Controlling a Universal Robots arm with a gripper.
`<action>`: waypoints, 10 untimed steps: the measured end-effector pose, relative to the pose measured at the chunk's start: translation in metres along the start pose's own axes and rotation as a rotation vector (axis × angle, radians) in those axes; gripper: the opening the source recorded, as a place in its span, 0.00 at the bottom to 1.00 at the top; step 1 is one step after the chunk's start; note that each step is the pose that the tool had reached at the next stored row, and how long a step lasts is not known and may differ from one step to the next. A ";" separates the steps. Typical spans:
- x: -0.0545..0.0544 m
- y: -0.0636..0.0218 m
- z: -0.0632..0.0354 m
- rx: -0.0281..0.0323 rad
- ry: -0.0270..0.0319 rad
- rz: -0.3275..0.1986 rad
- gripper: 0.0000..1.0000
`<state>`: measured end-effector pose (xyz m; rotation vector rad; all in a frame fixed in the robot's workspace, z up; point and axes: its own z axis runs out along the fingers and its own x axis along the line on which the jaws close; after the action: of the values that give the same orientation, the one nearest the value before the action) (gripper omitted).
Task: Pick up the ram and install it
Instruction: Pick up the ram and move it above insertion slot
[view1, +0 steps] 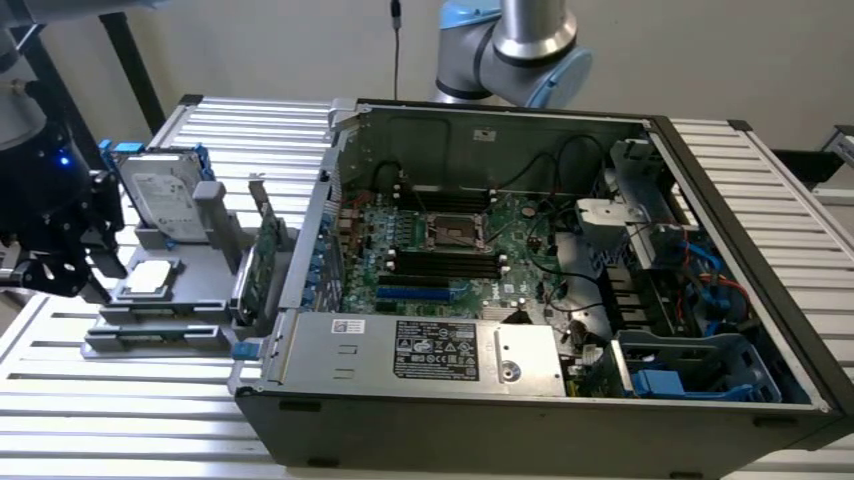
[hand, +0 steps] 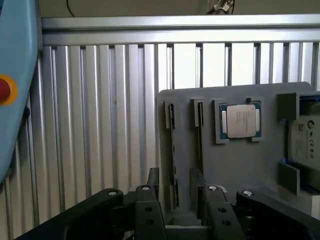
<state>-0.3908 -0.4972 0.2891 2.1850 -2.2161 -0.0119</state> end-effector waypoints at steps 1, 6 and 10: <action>0.000 -0.0001 0.0019 0.0001 0.0001 -0.006 0.38; 0.000 -0.0005 0.0109 0.0006 0.0011 -0.042 0.38; 0.000 -0.0006 0.0182 0.0011 0.0017 -0.067 0.38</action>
<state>-0.3907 -0.4973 0.2709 2.2576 -2.1418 -0.0104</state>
